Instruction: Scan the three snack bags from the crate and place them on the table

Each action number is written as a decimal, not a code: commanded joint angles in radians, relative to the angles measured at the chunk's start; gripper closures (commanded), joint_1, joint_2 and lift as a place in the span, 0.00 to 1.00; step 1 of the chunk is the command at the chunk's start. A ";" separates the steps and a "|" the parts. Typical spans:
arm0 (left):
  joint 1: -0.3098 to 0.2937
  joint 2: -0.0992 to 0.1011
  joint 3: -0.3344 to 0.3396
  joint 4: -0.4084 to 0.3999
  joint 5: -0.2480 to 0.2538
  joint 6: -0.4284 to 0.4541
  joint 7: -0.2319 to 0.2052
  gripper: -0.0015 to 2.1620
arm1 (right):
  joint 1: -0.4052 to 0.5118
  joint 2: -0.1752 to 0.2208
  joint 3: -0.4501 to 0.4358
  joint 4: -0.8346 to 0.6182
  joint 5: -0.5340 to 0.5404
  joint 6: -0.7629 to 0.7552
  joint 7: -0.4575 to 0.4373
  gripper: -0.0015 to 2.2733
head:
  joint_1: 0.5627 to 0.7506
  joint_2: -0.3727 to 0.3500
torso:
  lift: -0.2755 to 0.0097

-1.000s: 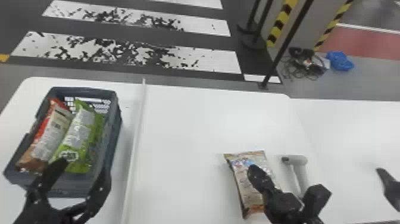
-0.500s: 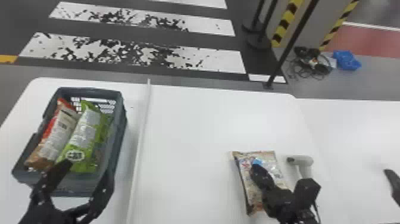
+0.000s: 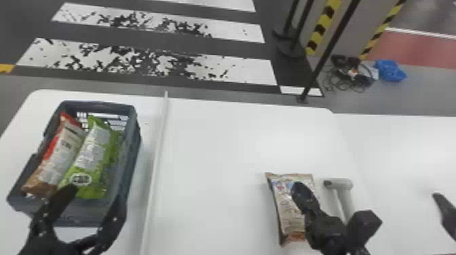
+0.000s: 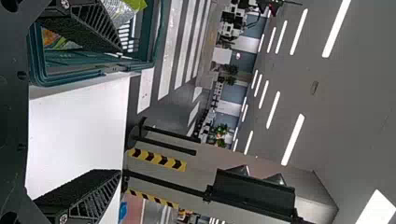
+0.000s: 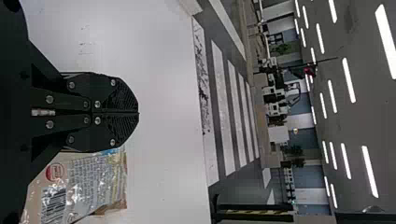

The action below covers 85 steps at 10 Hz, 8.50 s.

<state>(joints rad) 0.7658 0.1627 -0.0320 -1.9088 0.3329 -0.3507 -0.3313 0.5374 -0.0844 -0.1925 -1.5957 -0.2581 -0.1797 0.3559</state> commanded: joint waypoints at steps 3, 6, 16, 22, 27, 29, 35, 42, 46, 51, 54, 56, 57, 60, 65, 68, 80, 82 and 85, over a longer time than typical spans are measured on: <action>-0.003 0.000 0.001 0.017 0.000 -0.030 0.000 0.03 | 0.102 0.000 -0.082 -0.187 -0.021 -0.005 0.000 0.00 | 0.70 0.23 | 0.84; -0.003 0.003 0.003 0.044 0.005 -0.089 -0.003 0.03 | 0.095 -0.041 -0.174 -0.119 -0.020 0.004 0.021 0.03 | 0.70 0.13 | 0.84; 0.006 0.006 0.004 0.047 0.008 -0.107 -0.018 0.03 | -0.117 -0.186 -0.280 0.237 -0.030 0.237 0.265 0.03 | 0.70 0.03 | 0.84; 0.006 0.006 0.004 0.051 0.011 -0.110 -0.028 0.03 | -0.188 -0.204 -0.249 0.280 0.040 0.382 0.281 0.95 | 0.70 0.03 | 0.84; 0.003 0.005 0.006 0.050 0.012 -0.110 -0.028 0.03 | -0.149 -0.192 -0.258 0.278 0.042 0.231 0.210 0.98 | 0.70 0.03 | 0.84; 0.003 0.005 0.004 0.050 0.012 -0.110 -0.028 0.03 | -0.103 -0.163 -0.291 0.227 0.010 0.164 0.181 0.98 | 0.70 0.03 | 0.84; -0.013 0.008 0.001 0.051 0.012 -0.095 -0.026 0.03 | 0.184 -0.077 -0.315 -0.072 -0.105 0.173 0.202 0.98 | 0.70 0.03 | 0.84; 0.018 0.008 -0.003 -0.027 0.012 -0.058 0.002 0.03 | 0.220 -0.054 -0.262 -0.095 -0.095 0.197 0.235 0.98 | 0.70 0.03 | 0.84; 0.018 0.008 0.003 -0.029 0.012 -0.058 0.002 0.03 | 0.202 -0.054 -0.217 -0.073 -0.064 0.213 0.235 0.98 | 0.70 0.03 | 0.84; 0.013 0.008 0.006 -0.024 0.012 -0.055 0.003 0.03 | 0.179 -0.057 -0.265 -0.106 -0.082 0.253 0.235 0.98 | 0.70 0.03 | 0.84; 0.020 0.008 0.004 -0.022 0.009 -0.055 0.003 0.03 | 0.041 -0.115 -0.361 -0.058 -0.079 0.375 0.236 0.98 | 0.70 0.03 | 0.84; 0.027 0.009 0.006 -0.019 0.005 -0.070 0.002 0.03 | -0.066 -0.183 -0.377 0.052 -0.038 0.437 0.279 0.97 | 0.70 0.03 | 0.84; 0.030 0.009 0.006 -0.021 0.005 -0.073 0.002 0.03 | -0.108 -0.201 -0.375 0.108 -0.003 0.452 0.291 0.97 | 0.70 0.03 | 0.84; 0.032 0.011 0.006 -0.022 0.005 -0.076 0.000 0.03 | -0.163 -0.241 -0.332 0.232 0.057 0.480 0.290 0.97 | 0.70 0.03 | 0.84; 0.035 0.011 0.006 -0.026 0.005 -0.083 -0.005 0.03 | -0.168 -0.241 -0.329 0.240 0.059 0.486 0.288 0.01 | 0.70 0.03 | 0.84; 0.038 0.009 0.004 -0.027 0.003 -0.086 -0.005 0.03 | -0.109 -0.221 -0.377 0.172 -0.006 0.397 0.288 0.02 | 0.70 0.03 | 0.84; 0.049 0.011 -0.009 -0.030 -0.025 -0.098 0.002 0.03 | -0.211 -0.278 -0.209 0.083 0.095 0.829 0.611 0.02 | 0.70 0.03 | 0.84; 0.049 0.011 -0.008 -0.035 -0.025 -0.098 0.002 0.03 | -0.235 -0.290 -0.183 0.143 0.100 0.802 0.615 0.02 | 0.70 0.03 | 0.84; 0.046 0.011 -0.008 -0.035 -0.025 -0.098 0.002 0.03 | -0.254 -0.290 -0.119 0.161 0.148 0.790 0.626 0.68 | 0.70 0.03 | 0.84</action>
<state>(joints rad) 0.8121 0.1732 -0.0396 -1.9436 0.3083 -0.4486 -0.3297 0.2876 -0.3752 -0.3253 -1.4349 -0.1207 0.6107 0.9809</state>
